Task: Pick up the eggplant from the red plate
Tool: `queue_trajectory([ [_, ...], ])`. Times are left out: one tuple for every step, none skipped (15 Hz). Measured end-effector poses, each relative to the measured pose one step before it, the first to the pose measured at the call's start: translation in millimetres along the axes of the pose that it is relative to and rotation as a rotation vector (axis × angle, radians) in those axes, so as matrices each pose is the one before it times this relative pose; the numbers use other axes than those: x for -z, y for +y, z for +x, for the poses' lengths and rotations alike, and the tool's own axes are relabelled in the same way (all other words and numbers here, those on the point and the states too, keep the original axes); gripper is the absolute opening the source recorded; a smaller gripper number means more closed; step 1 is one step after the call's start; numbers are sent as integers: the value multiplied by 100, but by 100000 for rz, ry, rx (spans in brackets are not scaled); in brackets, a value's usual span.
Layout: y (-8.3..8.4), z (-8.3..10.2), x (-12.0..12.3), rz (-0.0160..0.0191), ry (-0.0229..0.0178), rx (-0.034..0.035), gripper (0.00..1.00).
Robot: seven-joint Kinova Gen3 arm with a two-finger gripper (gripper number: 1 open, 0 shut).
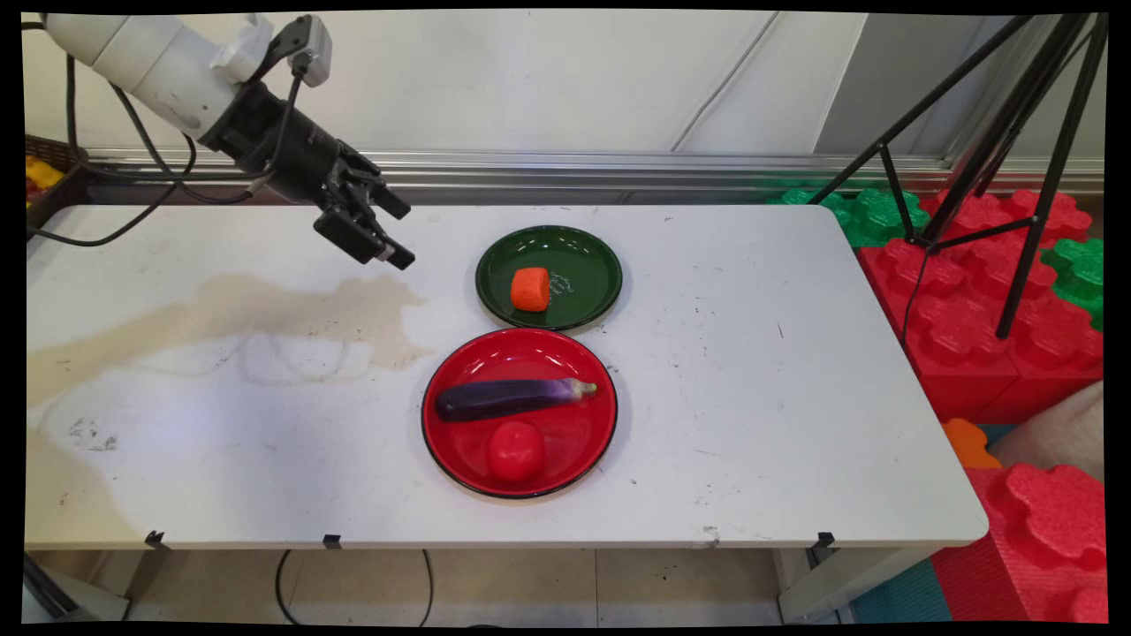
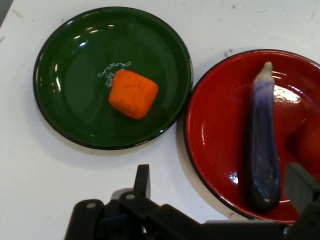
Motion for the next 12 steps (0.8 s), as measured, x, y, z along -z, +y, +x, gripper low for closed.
queue_trajectory([
  [120, 19, 45, -410, -112, -450, 100],
  [240, 61, -23, -784, -308, -919, 100],
  [278, 101, -95, -783, -367, -995, 100],
  [291, 98, -232, -849, -513, -960, 100],
  [278, 102, -327, -838, -349, -622, 100],
  [337, 122, -496, -982, -378, -457, 100],
  [359, 92, -615, -931, -520, -309, 100],
  [299, 61, -625, -591, -534, -125, 100],
  [191, 36, -432, -355, -391, -51, 100],
  [282, 47, -722, -489, -660, -52, 100],
  [421, 19, -1127, -808, -1077, 2, 100],
  [215, 4, -633, -382, -624, -52, 100],
])
